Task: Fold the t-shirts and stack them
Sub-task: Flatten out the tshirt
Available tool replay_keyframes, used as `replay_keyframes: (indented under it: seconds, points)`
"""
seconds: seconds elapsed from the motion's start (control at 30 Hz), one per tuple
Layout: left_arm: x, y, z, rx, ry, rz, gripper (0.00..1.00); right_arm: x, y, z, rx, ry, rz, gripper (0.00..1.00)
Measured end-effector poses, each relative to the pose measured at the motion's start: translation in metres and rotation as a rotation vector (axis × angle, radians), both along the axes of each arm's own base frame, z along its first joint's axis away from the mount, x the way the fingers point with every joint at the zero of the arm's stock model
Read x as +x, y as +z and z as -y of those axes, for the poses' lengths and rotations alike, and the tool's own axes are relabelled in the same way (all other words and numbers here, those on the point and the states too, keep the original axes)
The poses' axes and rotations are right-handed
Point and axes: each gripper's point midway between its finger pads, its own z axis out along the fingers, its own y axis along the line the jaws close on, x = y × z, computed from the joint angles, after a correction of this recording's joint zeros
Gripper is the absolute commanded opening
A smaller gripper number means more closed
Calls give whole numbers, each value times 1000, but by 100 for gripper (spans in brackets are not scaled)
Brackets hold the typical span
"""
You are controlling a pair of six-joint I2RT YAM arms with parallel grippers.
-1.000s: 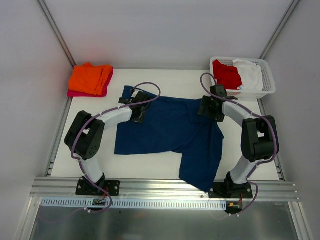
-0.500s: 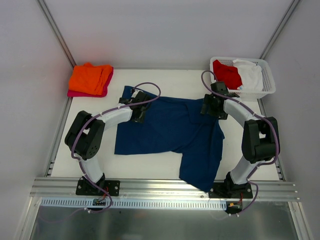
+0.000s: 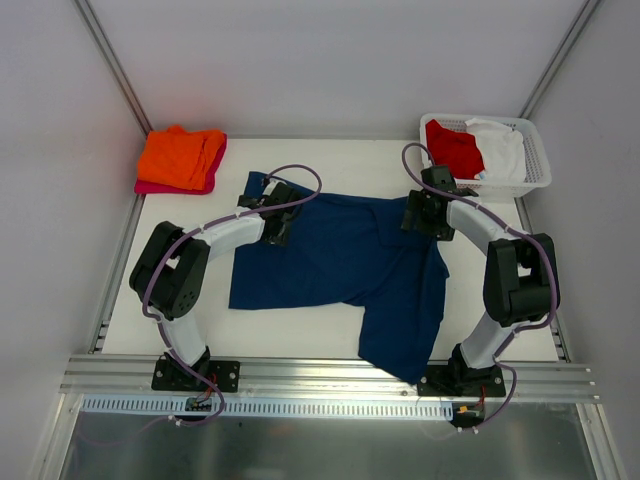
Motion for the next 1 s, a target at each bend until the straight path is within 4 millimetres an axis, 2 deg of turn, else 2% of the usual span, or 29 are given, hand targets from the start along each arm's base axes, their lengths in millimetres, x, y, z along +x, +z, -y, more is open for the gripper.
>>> replay_keyframes:
  seconds: [0.63, 0.77, 0.8, 0.87, 0.9, 0.93, 0.97, 1.0]
  points:
    - [3, 0, 2, -7, 0, 11, 99, 4, -10, -10, 14, 14, -16, 83]
    - [3, 0, 2, -7, 0, 12, 99, 3, -14, -12, 16, 18, -26, 78]
    - [3, 0, 2, -7, 0, 12, 99, 4, -14, -12, 16, 18, -26, 69]
    - [3, 0, 2, -7, 0, 12, 99, 4, -14, -13, 18, 21, -26, 60]
    - [3, 0, 2, -7, 0, 12, 99, 4, -15, -13, 20, 21, -26, 41]
    - [3, 0, 2, -7, 0, 12, 99, 4, -15, -14, 21, 27, -28, 32]
    - [3, 0, 2, -7, 0, 12, 99, 4, -16, -15, 26, 25, -29, 20]
    - [3, 0, 2, -7, 0, 12, 99, 4, -17, -15, 28, 27, -30, 14]
